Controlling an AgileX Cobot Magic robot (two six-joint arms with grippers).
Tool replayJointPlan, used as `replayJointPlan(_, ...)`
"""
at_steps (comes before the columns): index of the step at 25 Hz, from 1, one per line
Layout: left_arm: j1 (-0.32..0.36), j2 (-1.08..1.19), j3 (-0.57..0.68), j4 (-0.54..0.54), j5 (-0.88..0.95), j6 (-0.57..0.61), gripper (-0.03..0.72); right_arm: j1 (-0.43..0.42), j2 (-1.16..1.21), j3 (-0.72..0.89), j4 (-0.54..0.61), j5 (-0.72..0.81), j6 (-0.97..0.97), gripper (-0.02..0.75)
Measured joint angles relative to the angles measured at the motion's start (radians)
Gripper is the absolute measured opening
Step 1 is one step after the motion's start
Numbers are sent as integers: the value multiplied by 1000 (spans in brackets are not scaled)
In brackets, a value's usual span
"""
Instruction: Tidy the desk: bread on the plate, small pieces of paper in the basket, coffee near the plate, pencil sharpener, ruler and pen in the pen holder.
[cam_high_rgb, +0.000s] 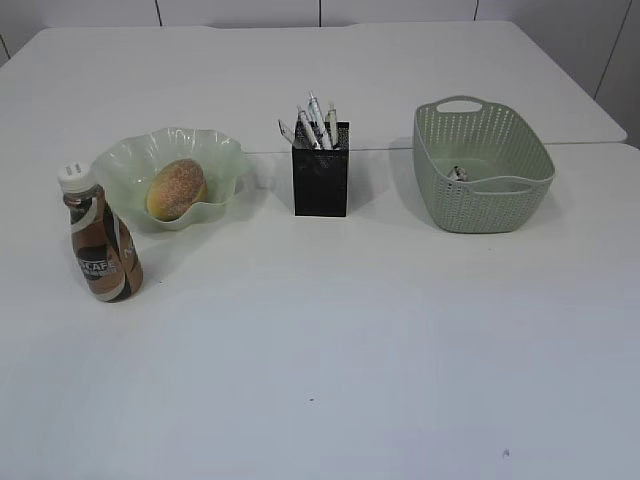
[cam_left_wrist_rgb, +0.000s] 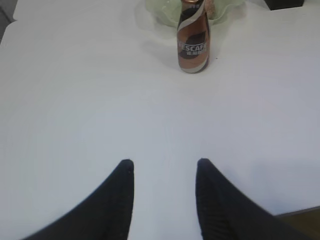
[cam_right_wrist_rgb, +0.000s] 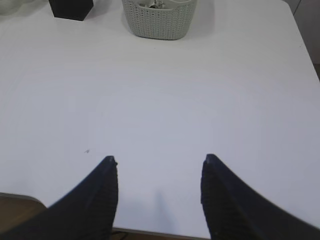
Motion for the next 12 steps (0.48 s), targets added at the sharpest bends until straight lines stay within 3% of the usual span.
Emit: replayJointPlan(12, 42, 0, 0, 0, 0, 0, 285, -123, 0, 0, 0, 0, 2, 426)
